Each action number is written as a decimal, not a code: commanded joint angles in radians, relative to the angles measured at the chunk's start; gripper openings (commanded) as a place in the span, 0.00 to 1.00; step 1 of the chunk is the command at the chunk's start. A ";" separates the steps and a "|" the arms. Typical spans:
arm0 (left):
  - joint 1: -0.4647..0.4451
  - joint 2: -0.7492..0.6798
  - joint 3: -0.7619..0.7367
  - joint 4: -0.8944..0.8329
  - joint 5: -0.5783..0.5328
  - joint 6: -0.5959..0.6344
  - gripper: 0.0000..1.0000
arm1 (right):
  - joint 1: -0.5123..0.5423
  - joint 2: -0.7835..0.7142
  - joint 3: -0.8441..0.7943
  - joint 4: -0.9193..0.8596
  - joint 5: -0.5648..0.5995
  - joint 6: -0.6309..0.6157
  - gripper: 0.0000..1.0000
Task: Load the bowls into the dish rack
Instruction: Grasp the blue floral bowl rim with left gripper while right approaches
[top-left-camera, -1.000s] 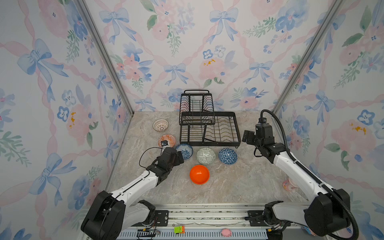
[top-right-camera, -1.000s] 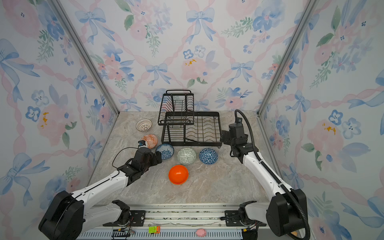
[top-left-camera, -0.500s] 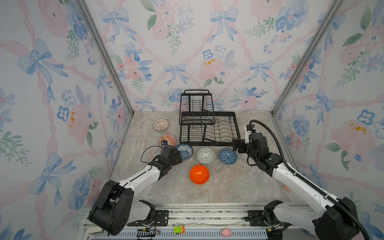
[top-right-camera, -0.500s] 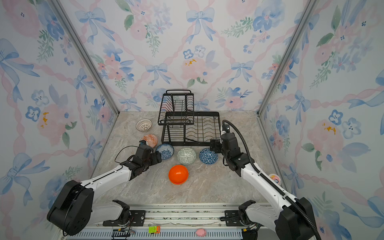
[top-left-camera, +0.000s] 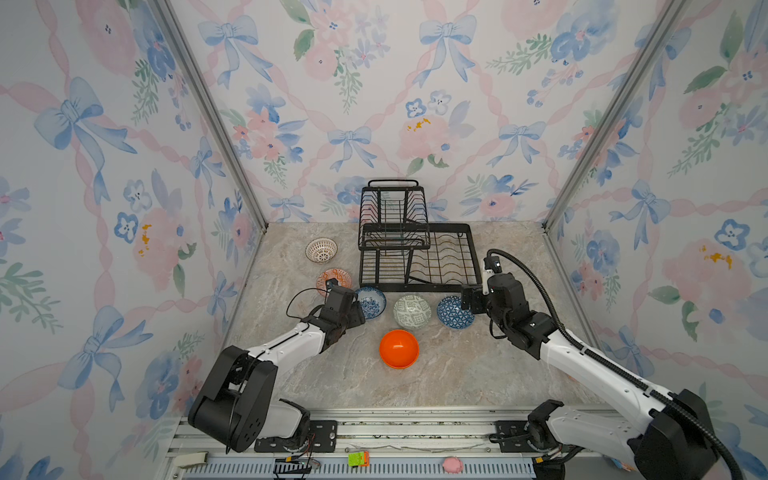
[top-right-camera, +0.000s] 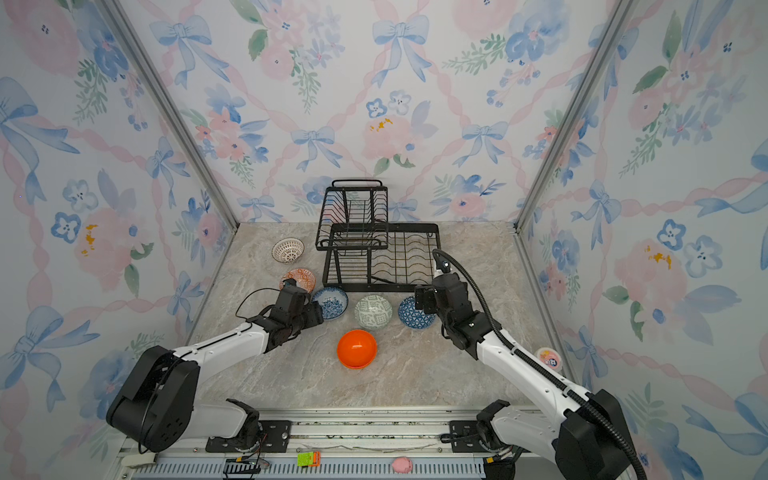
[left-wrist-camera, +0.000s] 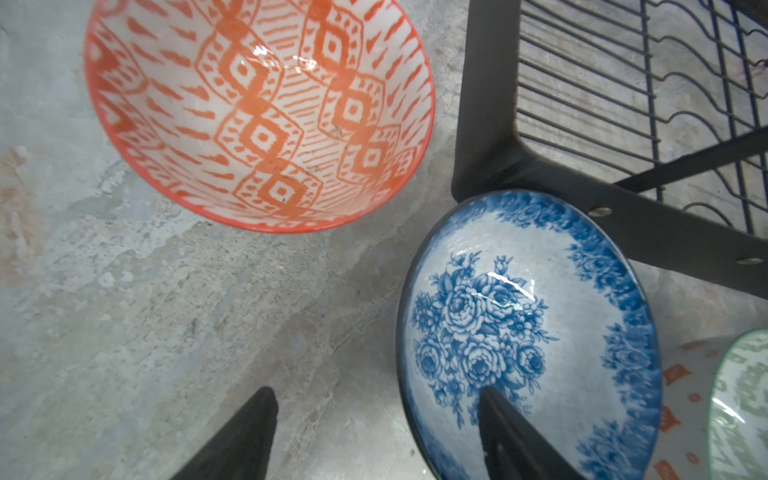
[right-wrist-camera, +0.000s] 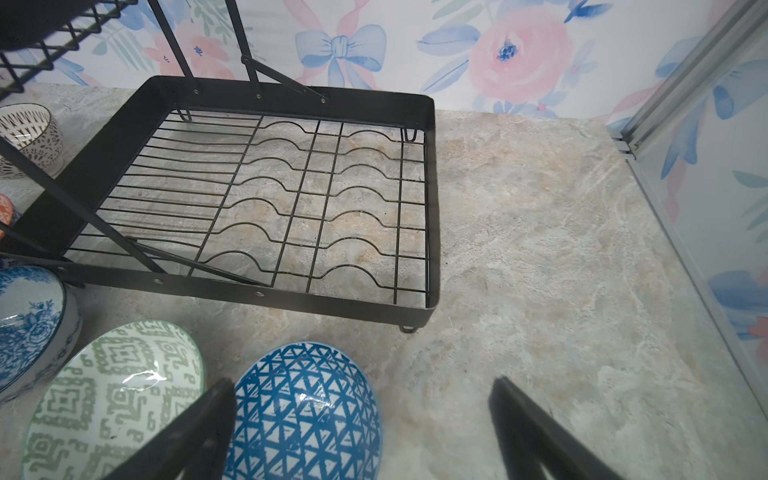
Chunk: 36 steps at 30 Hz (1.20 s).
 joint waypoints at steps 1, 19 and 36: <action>0.006 0.036 0.040 -0.021 0.019 0.009 0.71 | 0.015 0.010 -0.011 0.021 0.026 -0.013 0.97; 0.007 0.098 0.075 -0.042 0.051 -0.006 0.22 | 0.014 0.042 -0.010 0.022 0.029 -0.015 0.97; 0.011 -0.116 -0.012 -0.040 -0.011 -0.033 0.00 | 0.019 0.054 0.035 -0.044 0.009 0.020 0.97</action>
